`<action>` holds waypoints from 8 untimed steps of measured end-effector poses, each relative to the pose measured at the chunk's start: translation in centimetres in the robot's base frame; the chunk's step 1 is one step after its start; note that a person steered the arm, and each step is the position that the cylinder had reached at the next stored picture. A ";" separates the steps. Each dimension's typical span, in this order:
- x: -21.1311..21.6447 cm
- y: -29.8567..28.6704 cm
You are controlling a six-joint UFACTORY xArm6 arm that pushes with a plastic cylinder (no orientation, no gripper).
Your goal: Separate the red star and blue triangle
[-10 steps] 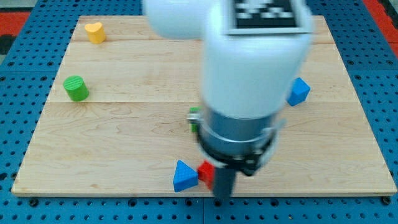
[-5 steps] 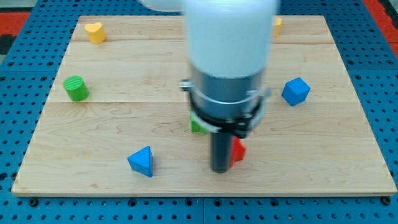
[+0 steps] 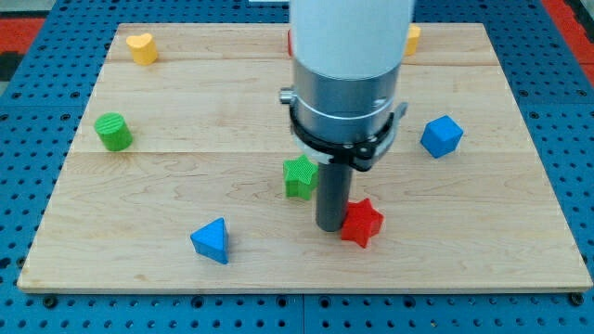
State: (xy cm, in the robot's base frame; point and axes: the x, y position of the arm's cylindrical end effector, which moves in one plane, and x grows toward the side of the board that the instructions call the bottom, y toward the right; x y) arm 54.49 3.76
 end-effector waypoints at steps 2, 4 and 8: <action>0.0 -0.9; 0.0 -2.0; 0.8 8.3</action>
